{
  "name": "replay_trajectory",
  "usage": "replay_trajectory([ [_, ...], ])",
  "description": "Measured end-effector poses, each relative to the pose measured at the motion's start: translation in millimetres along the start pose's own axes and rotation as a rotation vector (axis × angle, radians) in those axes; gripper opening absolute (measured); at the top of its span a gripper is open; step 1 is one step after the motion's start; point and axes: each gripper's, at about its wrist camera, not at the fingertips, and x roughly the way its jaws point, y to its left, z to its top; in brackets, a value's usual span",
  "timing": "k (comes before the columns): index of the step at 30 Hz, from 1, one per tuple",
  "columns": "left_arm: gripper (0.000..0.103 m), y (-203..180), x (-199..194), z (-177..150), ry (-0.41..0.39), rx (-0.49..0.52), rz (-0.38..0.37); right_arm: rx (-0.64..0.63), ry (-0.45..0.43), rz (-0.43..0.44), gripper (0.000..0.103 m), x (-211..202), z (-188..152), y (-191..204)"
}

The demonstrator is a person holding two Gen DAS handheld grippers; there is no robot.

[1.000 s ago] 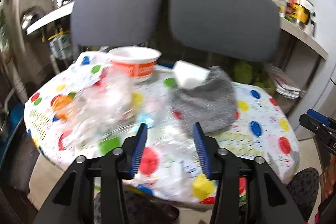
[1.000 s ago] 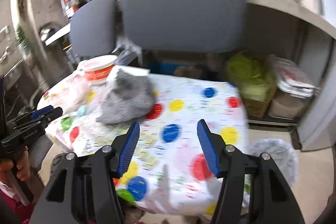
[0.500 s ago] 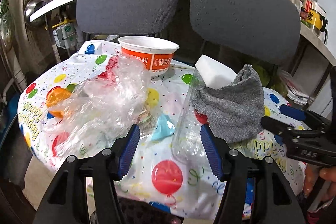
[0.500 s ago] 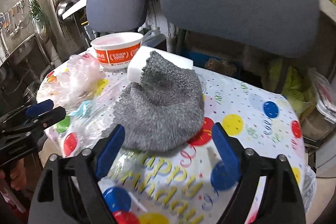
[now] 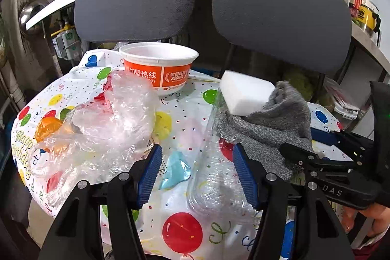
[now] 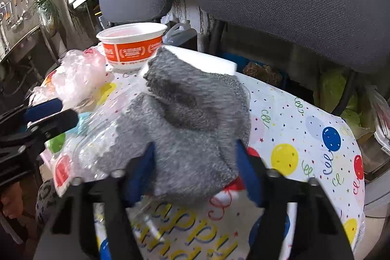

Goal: Collect trash
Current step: 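Grasp the grey knit glove with the right tool while the left tool approaches the white sponge, then close the left tool on the white sponge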

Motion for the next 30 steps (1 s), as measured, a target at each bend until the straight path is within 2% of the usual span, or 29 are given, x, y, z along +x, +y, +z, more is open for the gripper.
replay_trajectory([
  [2, 0.061, -2, -5, 0, -0.003, -0.001, -0.004, -0.008, 0.0, 0.003, 0.022, -8, -4, 1],
  [8, 0.061, -7, -21, -3, -0.015, 0.008, -0.01, -0.004, -0.019, 0.09, 0.019, -50, -19, 3],
  [11, 0.061, -13, -31, -4, -0.025, 0.021, -0.015, -0.012, -0.051, 0.096, 0.019, -77, -27, 3],
  [14, 0.061, -19, -38, -6, -0.029, 0.033, -0.023, -0.009, -0.081, 0.074, 0.019, -104, -34, 0],
  [17, 0.061, -26, -42, -9, -0.025, 0.046, -0.033, -0.014, -0.072, 0.044, 0.019, -116, -42, -4],
  [21, 0.061, -36, -47, -13, -0.022, 0.068, -0.06, -0.018, -0.072, -0.041, 0.019, -131, -57, -11],
  [28, 0.068, -60, -38, -14, 0.004, 0.126, -0.104, 0.062, -0.109, -0.061, 0.019, -142, -65, -30],
  [30, 0.068, -58, -30, -12, 0.023, 0.106, -0.101, 0.081, -0.117, -0.063, 0.019, -145, -65, -34],
])
